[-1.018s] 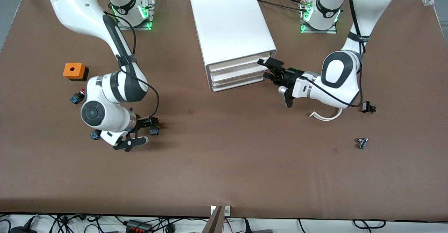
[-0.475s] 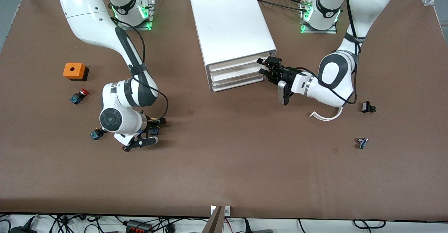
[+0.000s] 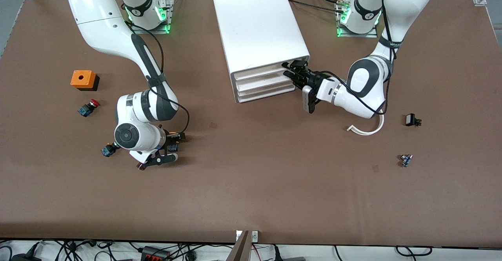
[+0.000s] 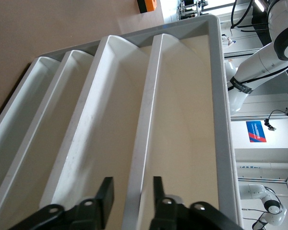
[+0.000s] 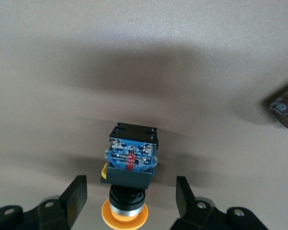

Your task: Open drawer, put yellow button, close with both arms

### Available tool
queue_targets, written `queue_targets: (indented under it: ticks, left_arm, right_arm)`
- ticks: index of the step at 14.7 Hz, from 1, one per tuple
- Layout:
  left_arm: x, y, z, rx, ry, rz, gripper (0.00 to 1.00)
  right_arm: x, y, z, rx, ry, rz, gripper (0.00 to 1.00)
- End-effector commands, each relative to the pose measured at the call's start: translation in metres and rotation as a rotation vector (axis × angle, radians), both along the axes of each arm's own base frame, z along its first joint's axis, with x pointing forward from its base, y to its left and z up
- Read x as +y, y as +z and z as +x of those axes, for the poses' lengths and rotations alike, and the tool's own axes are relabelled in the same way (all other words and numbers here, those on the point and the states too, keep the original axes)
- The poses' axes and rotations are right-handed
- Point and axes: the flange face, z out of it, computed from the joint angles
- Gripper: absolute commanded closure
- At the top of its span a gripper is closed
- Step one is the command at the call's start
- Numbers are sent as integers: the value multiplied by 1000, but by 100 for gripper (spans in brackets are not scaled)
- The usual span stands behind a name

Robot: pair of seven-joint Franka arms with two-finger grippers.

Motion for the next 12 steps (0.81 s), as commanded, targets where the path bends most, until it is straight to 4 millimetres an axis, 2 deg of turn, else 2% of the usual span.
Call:
queue_targets:
  ticks: [1,3,5,6,10,12]
  left_arm:
    - [-3,-1,-4,-9,10,-29,78]
    - [-5,-4,-5,-3,4,-27,94]
    - [-4,-3,1,-15,7,-23,98]
    - [-4,-1,6,-26,6,-24,98]
    - [11,-9,41,-49,45,-23,98]
    - [22,-17,65,-62,69,-24,98]
  right_arm:
    - [3,0,5,-9,-16,7,49]
    - [2,0,5,-9,-19,8,70]
    - [0,2,6,-12,-22,9,95]
    - [1,8,9,-21,-22,12,100]
    - [9,63,30,-83,-7,36,100]
    - [12,107,41,-112,0,47,100]
